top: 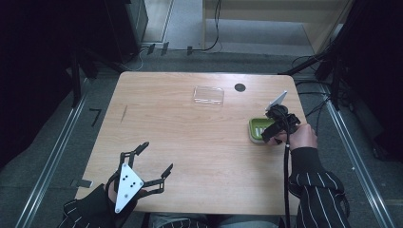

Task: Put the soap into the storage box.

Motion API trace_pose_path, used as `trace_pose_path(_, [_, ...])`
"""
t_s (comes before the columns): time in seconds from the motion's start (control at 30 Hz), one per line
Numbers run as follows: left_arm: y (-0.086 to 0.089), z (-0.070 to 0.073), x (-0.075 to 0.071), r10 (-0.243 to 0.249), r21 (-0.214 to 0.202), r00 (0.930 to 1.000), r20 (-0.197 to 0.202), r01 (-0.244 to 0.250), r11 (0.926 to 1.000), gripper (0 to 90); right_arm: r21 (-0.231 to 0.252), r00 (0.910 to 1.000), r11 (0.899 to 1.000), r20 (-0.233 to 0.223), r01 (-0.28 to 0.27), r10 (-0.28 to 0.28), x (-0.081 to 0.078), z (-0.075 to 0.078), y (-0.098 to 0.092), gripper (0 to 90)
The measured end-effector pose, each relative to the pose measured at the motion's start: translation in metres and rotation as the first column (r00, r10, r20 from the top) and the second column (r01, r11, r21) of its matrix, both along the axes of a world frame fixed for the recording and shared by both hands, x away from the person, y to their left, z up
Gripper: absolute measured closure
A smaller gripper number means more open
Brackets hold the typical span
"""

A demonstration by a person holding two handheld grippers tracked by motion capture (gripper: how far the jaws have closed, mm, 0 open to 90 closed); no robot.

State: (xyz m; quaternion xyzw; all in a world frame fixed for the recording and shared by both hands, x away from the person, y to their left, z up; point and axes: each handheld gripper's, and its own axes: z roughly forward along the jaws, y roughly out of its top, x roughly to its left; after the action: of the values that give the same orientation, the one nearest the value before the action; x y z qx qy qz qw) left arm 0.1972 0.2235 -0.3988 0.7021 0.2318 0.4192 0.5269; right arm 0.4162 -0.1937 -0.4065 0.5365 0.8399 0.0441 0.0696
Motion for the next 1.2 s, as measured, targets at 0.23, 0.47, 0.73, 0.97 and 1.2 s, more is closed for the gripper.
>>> trace_pose_path(0.23, [0.0,0.0,0.0,0.0,0.0,1.0,0.0,0.0,1.0,13.6,0.017,0.9998,1.0,0.008,0.017,-0.017,0.009,-0.002,-0.002,13.6])
trace_pose_path(0.47, [0.0,0.0,0.0,0.001,-0.002,1.0,0.0,-0.001,1.0,13.6,0.042,0.9987,0.998,0.008,0.05,-0.05,0.02,-0.004,-0.002,13.6])
trace_pose_path(0.73, [0.0,0.0,0.0,0.002,-0.007,1.0,-0.001,-0.002,1.0,13.6,0.065,0.9977,0.996,0.011,0.066,-0.066,0.029,-0.008,-0.002,13.6])
trace_pose_path(0.97, [0.0,0.0,0.0,0.003,-0.004,1.0,-0.001,-0.003,1.0,13.6,0.078,0.9951,0.992,0.013,0.097,-0.098,0.036,-0.013,0.001,13.6])
trace_pose_path(1.2, [0.0,0.0,0.0,0.001,-0.004,1.0,0.001,-0.001,1.0,13.6,0.115,0.9908,0.984,0.013,0.133,-0.135,0.039,-0.02,0.0,13.6])
